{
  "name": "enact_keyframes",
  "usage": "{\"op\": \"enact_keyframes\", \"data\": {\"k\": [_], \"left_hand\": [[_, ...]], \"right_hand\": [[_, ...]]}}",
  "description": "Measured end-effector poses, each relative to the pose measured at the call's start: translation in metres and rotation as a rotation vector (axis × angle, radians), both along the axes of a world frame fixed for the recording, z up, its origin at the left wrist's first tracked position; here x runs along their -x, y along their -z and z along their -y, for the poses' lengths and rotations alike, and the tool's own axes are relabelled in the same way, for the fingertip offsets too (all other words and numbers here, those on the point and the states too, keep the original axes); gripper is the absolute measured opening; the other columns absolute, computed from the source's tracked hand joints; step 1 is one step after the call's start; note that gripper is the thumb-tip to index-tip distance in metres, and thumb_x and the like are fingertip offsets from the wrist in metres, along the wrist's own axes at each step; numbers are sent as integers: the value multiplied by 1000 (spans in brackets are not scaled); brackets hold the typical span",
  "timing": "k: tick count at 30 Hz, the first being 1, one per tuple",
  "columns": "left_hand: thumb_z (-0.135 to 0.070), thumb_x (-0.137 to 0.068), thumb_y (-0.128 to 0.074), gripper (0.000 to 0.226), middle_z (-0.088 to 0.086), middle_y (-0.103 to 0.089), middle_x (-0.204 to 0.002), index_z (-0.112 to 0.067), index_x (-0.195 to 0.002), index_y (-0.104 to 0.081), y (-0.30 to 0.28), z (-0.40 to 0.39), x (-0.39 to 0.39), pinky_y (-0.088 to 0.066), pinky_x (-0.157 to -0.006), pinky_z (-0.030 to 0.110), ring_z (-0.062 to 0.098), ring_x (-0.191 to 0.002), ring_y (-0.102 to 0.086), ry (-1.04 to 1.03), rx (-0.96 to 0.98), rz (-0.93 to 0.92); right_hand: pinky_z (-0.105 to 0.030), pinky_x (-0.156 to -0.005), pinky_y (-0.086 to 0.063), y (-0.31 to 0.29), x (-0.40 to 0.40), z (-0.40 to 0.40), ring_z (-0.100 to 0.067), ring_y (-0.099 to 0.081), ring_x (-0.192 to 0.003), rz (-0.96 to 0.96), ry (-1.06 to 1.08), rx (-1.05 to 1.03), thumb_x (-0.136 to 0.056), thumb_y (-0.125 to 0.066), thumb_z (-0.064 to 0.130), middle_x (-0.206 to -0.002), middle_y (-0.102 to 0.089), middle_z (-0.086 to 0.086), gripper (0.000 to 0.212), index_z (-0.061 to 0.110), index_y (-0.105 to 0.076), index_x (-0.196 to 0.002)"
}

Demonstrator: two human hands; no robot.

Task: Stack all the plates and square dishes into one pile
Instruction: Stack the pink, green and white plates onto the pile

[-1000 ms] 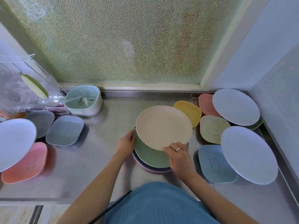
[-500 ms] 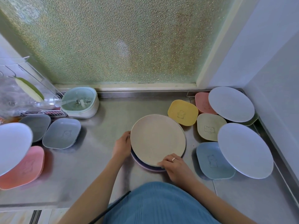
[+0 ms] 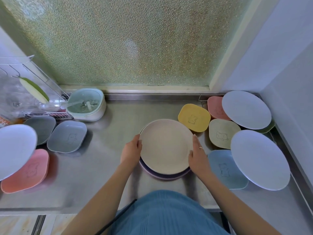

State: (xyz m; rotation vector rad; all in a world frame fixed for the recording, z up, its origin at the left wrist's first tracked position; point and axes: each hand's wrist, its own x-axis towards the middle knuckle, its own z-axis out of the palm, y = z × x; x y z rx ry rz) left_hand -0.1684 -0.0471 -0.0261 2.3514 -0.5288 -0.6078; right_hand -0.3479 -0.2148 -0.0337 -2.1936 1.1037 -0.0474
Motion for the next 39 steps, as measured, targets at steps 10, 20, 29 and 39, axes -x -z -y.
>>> {"op": "enact_keyframes", "data": {"k": [10,20,29,39], "left_hand": [[-26,-97,-34,33,9,-68,-90,-30,-124,-52,2,1,2,-51,-71,36,33,-81,-62,-6,-28,50],[-34,-98,-31,28,12,-66,-85,-19,-104,-53,-12,39,-30,-42,-61,31,31,-70,-54,62,-258,202],[-27,-97,-32,24,15,-67,-90,-12,-104,-49,-6,54,-30,-38,-59,33,33,-69,-52,25,-301,237],[-31,-97,-34,26,17,-66,-82,-11,-101,-50,0,57,-34,-39,-59,33,33,-68,-49,6,-270,193]], "right_hand": [[-37,-112,-25,1,-1,2,-23,-26,-141,85,31,4,-97,-39,12,-155,-25,-5,58,19,-14,-149],[-48,-85,-43,-22,2,136,-40,-51,-114,-209,245,531,-93,-51,21,-124,-57,-23,37,3,-46,-126],[-44,-87,-39,-7,2,193,-35,-47,-114,-444,192,506,-84,-56,5,-125,-55,-18,47,11,-46,-129],[-45,-83,-32,-2,8,210,-41,-45,-101,-296,217,679,-90,-48,2,-103,-58,-26,33,8,-59,-120]]}}
